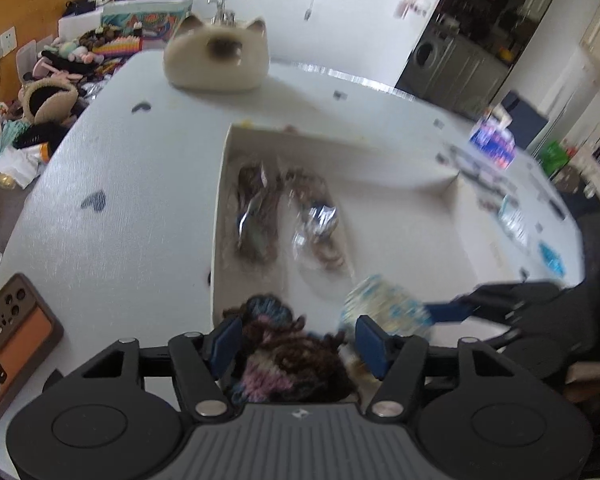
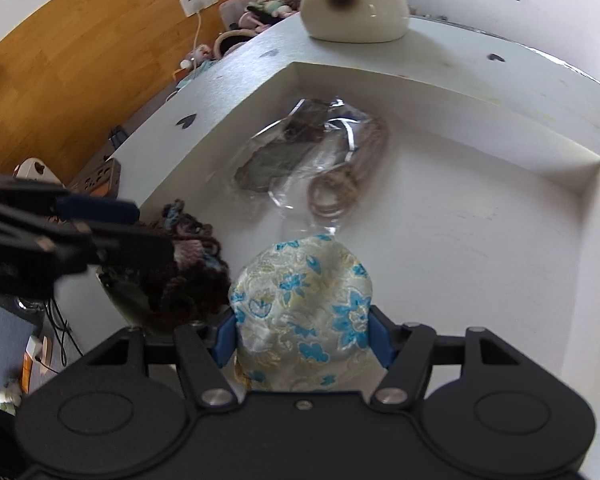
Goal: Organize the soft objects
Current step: 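Lower both held items into the tray and open both tools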
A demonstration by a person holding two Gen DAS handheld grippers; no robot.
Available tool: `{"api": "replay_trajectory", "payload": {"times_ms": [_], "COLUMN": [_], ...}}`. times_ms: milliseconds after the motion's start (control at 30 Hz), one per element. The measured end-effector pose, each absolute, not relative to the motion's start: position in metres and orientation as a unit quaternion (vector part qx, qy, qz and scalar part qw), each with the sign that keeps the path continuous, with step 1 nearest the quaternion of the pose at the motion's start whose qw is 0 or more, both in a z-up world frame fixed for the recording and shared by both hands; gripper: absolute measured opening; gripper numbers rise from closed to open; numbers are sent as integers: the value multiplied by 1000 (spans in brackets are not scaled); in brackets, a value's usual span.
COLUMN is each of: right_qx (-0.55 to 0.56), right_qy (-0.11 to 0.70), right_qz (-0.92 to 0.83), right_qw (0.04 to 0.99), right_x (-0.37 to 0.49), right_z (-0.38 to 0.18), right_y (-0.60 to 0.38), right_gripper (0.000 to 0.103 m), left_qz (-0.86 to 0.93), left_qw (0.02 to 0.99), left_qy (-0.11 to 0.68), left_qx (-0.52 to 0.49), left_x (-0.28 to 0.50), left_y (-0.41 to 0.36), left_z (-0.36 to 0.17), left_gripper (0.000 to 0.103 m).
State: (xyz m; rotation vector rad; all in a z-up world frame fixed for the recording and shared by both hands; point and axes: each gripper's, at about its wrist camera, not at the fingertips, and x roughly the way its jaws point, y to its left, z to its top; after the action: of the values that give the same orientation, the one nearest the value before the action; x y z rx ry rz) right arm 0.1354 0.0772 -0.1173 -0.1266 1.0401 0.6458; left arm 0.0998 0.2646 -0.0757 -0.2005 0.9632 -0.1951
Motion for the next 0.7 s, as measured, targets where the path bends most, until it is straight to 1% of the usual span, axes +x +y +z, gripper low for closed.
{"api": "replay_trajectory", "payload": {"times_ms": [33,133,233,300,500,567,633,667,700], "right_qx": [-61,-71,-82,-77,-29,-14,-2,6,16], "right_qy": [487,485,482,479,472,465,459,456,456], "right_qz": [306,317,318,314,300,297,297,297,297], "right_qw": [816,812,812,816,829,833,838,839,839], "right_x": [136,133,129,126,125,125,125,126,127], "right_z": [-117,-117,-114,-111,-99,-94,-89,-87,-87], "right_y": [79,87,91,86,58,51,45,43,41], "right_gripper": [66,68,76,79,79,77,73,67,57], "left_qz": [-100,-123,-133,-135,-110,-110,-110,-109,-108], "left_qw": [878,873,861,856,852,852,853,854,855], "left_qy": [457,462,485,494,507,506,505,504,502], "left_qx": [-99,-95,-80,-72,-67,-76,-71,-70,-70], "left_x": [100,102,104,105,115,116,117,117,116], "left_y": [264,258,250,247,257,261,261,260,260], "left_z": [-72,-70,-77,-81,-99,-102,-102,-101,-101], "left_gripper": [52,45,38,36,36,36,36,36,36]}}
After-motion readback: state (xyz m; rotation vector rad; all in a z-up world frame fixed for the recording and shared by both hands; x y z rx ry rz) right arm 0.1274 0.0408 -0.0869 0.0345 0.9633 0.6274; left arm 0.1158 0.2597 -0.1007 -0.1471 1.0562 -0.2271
